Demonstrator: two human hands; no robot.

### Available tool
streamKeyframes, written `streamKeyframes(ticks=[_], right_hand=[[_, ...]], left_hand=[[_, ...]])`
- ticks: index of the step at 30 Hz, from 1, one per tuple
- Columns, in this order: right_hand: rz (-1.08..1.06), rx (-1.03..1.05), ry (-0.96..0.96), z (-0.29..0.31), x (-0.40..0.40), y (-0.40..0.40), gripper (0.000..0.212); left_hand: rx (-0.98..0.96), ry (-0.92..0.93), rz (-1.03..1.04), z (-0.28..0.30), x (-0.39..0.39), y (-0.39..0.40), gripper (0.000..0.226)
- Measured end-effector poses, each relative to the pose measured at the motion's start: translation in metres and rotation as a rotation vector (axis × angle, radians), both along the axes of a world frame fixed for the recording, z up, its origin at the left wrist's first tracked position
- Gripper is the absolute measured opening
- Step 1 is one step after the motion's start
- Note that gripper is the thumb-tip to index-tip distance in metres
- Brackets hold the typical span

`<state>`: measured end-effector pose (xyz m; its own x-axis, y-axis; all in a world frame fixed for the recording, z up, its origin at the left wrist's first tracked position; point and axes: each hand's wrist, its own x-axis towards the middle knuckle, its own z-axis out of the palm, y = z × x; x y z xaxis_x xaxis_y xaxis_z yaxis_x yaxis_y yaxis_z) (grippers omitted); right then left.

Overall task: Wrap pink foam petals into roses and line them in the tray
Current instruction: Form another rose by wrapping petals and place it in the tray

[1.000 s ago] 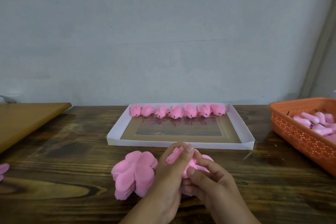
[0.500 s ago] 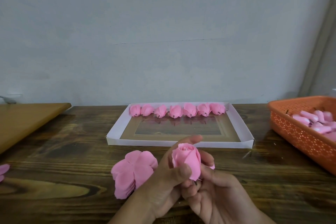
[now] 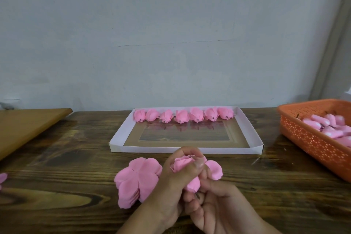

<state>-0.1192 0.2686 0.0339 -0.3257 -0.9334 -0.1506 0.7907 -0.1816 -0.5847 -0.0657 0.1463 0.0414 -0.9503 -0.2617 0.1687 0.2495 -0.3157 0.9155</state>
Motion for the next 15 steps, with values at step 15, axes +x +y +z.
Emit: streamKeyframes(ticks=[15], right_hand=[[-0.902,0.503,1.557,-0.020,0.020,-0.008,0.054]], left_hand=[[0.291,-0.111,0.206,-0.003,-0.007,0.020,0.017]])
